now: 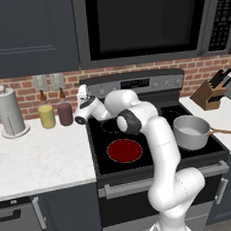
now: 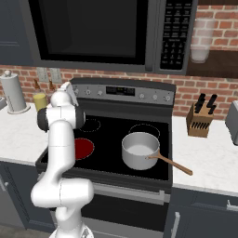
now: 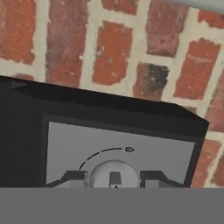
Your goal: Turn off the front left burner of the stove.
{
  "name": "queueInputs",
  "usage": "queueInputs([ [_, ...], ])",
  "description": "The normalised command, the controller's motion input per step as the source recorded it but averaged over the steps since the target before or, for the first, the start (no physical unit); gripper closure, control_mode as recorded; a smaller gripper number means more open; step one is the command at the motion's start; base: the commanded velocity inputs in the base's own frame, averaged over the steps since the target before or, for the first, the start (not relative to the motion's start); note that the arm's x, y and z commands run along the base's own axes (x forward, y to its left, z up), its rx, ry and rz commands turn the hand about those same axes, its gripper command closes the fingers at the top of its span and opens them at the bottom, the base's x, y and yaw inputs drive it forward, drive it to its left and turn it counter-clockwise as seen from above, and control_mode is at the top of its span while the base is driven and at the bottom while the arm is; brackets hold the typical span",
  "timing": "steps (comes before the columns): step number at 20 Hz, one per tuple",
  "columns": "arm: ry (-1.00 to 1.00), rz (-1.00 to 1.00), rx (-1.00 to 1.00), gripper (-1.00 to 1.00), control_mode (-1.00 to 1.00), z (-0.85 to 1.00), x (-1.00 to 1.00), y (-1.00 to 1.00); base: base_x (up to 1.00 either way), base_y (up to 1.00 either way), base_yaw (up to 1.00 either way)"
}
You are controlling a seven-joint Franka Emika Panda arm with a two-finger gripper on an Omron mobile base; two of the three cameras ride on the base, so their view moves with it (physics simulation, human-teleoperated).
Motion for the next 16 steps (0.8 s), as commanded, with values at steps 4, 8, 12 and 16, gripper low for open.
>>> queueInputs([
  [4, -0.02, 0.0, 0.21, 1.0, -1.0, -0.14, 0.0, -0.06, 0.0, 0.0, 0.0],
  [8, -0.05, 0.0, 0.22, 1.0, -1.0, -0.11, 0.0, -0.11, 0.0, 0.0, 0.0],
  [12, -0.07, -0.02, 0.23, 1.0, -1.0, -0.09, 0.0, -0.13, 0.0, 0.0, 0.0],
  [16, -0.1, -0.02, 0.22, 1.0, -1.0, -0.09, -0.01, -0.14, 0.0, 0.0, 0.0],
])
